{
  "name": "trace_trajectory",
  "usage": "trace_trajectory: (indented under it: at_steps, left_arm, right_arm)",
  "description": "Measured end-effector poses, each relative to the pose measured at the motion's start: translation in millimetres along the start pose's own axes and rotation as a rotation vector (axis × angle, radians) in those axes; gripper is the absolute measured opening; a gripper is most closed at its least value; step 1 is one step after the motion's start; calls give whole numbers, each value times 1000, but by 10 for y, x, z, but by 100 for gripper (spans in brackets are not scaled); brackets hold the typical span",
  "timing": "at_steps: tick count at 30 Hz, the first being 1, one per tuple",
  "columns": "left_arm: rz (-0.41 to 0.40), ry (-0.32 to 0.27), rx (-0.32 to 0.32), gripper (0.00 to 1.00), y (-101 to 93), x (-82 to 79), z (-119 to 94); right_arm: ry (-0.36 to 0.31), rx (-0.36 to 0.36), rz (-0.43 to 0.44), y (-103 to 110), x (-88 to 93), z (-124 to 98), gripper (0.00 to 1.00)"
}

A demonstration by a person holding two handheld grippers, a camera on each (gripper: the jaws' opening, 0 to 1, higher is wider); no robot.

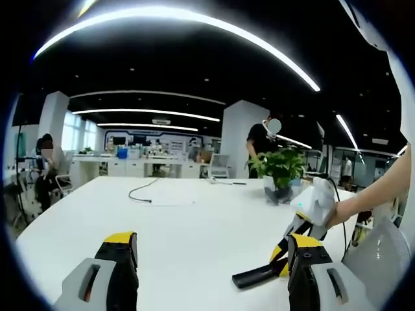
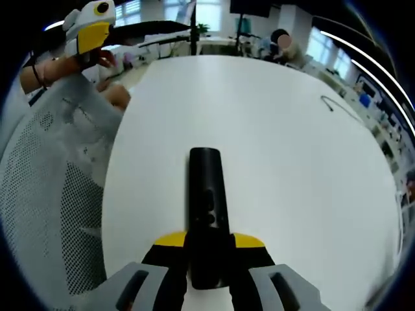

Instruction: Press the specified remote control buttons in sequence, fully releasing each button before pressing the next.

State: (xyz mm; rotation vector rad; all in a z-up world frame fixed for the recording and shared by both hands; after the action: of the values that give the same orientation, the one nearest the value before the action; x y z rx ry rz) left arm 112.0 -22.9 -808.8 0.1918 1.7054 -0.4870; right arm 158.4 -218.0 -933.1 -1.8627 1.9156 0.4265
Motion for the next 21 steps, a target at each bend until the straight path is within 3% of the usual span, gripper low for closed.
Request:
trace_trajectory:
  at_steps: [21]
  left_arm:
    - [8,28,-14,100,7,29,-15]
  right_arm:
    - [16,-30,-33,-433,-12,33,21]
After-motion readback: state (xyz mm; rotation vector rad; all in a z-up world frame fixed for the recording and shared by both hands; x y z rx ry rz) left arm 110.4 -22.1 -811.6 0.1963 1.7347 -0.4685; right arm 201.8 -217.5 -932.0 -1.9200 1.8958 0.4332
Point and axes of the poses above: the point that each gripper's makers call its tool centre point, and the gripper's own axes: z roughly forward along the fingers, y roughly to its left, x roughly out of its underside, the point moved 4 cm from there along -z, roughly backward along the fingers, and after that the axes turned 7 degrees about -z, right-handed, at the moved point
